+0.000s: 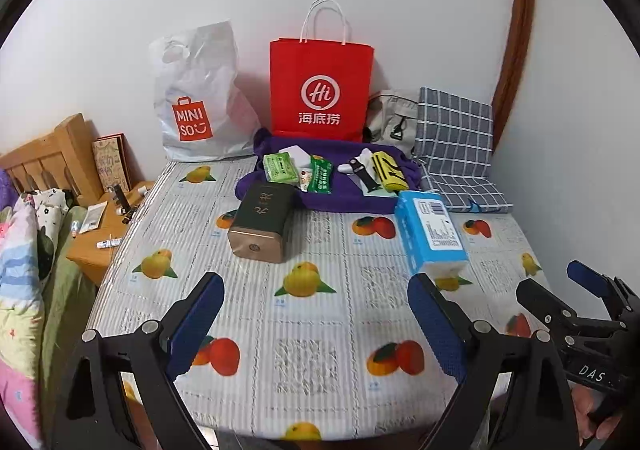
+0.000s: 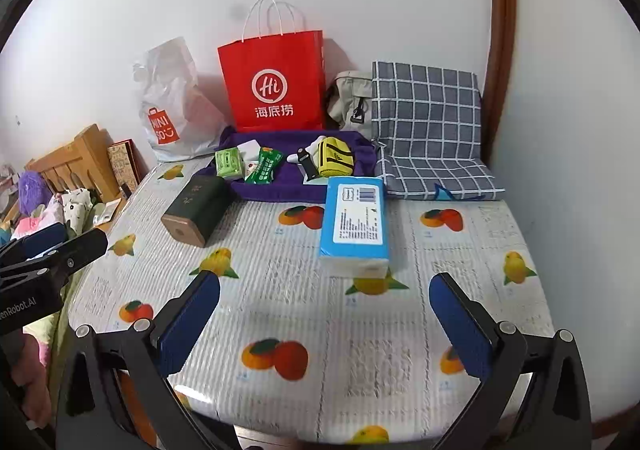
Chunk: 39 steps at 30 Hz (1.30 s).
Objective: Organize soft objects
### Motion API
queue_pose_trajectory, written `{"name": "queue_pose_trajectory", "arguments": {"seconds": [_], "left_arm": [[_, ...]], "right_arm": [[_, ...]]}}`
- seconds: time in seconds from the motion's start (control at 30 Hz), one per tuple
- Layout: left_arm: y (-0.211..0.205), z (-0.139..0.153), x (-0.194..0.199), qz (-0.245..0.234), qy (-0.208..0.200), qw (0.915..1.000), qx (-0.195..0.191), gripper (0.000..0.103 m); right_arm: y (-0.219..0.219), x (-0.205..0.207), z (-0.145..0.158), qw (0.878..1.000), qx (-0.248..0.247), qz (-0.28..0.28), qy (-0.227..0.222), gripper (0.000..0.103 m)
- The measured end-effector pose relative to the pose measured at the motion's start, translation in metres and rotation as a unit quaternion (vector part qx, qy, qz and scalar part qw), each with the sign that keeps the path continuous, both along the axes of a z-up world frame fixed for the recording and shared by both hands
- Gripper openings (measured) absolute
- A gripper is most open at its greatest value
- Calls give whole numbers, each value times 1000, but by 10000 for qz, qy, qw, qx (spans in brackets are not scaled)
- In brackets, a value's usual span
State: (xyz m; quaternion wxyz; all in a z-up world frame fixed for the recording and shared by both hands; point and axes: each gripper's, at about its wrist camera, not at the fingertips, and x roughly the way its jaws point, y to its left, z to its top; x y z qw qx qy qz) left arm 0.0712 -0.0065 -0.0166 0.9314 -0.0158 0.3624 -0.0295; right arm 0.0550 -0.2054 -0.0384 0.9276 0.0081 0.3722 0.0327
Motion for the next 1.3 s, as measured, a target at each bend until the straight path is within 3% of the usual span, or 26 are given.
{"name": "queue_pose_trajectory", "arguments": {"seconds": [0.17,1.3], "left_arm": [[-5,3,-15,29,-82,9998,177,93],[-6,6,-28,12,-134,9997,203,93]], "right_arm": [[0,-14,2,10000,-70,-15,-23,103],[12,-33,7,9997,-113,131,-162,103]]}}
